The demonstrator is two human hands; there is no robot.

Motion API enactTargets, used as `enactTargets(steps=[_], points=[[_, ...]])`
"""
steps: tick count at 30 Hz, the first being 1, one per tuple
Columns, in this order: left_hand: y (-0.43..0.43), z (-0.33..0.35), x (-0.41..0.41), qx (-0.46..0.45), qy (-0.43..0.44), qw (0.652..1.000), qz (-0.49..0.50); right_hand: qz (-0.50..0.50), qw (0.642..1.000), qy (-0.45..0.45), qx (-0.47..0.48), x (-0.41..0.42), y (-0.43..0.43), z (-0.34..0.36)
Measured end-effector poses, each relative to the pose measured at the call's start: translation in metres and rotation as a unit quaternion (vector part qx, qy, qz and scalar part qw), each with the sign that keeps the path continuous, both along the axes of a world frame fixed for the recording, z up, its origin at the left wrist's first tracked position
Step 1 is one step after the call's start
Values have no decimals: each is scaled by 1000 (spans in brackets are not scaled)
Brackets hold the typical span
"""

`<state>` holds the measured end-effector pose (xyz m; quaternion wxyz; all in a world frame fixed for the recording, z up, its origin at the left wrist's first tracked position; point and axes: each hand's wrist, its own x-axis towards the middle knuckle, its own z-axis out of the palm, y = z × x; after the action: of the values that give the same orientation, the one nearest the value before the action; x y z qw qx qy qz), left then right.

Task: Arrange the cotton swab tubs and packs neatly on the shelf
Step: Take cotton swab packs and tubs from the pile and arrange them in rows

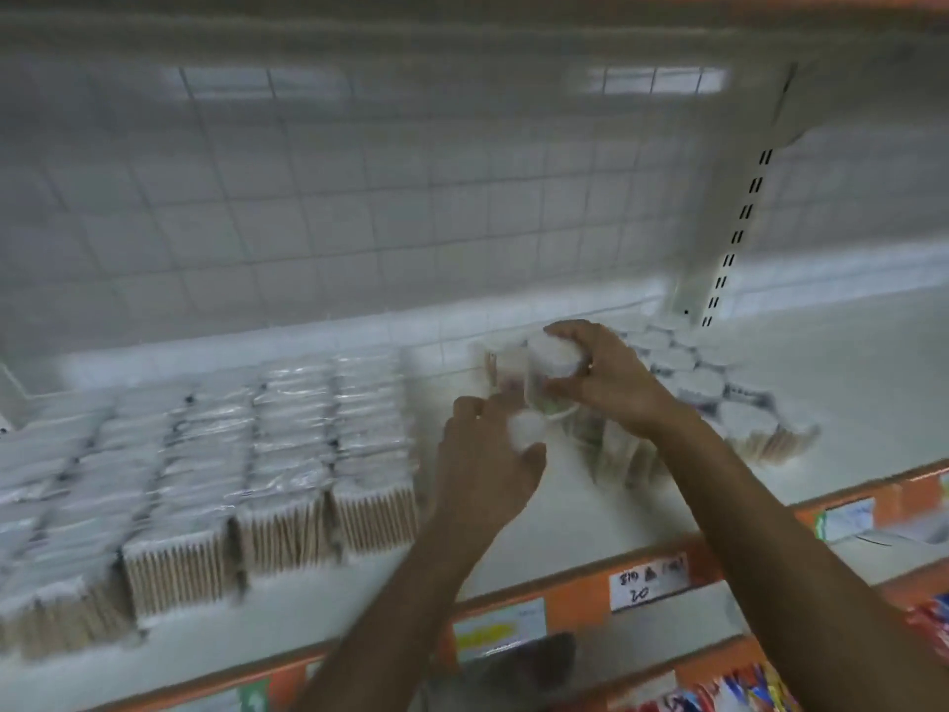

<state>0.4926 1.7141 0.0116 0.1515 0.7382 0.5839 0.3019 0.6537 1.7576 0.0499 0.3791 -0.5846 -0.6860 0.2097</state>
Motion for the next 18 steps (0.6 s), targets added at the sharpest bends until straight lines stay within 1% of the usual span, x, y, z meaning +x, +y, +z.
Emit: enactTargets(steps=[4,6,9,11,13,15,18], points=[[-4,-12,13,-26,15,1000,5,79,996,-37,6,7,16,-2],[-7,-14,16,-37,23,999,2,106,993,-55,11,10,22,-3],[-10,-10,20,-48,30,998,5,129,990,-54,14,12,25,-2],[-7,-4,22,-64,-25,997,26,131,990,-50,10,14,25,1],[1,-1,20,-31,-93,993,60,129,990,-58,8,15,26,4],[12,4,16,-6,-115,990,85,135,989,-65,7,16,27,5],[25,15,14,-46,-149,986,54,151,986,-66,-5,16,28,6]])
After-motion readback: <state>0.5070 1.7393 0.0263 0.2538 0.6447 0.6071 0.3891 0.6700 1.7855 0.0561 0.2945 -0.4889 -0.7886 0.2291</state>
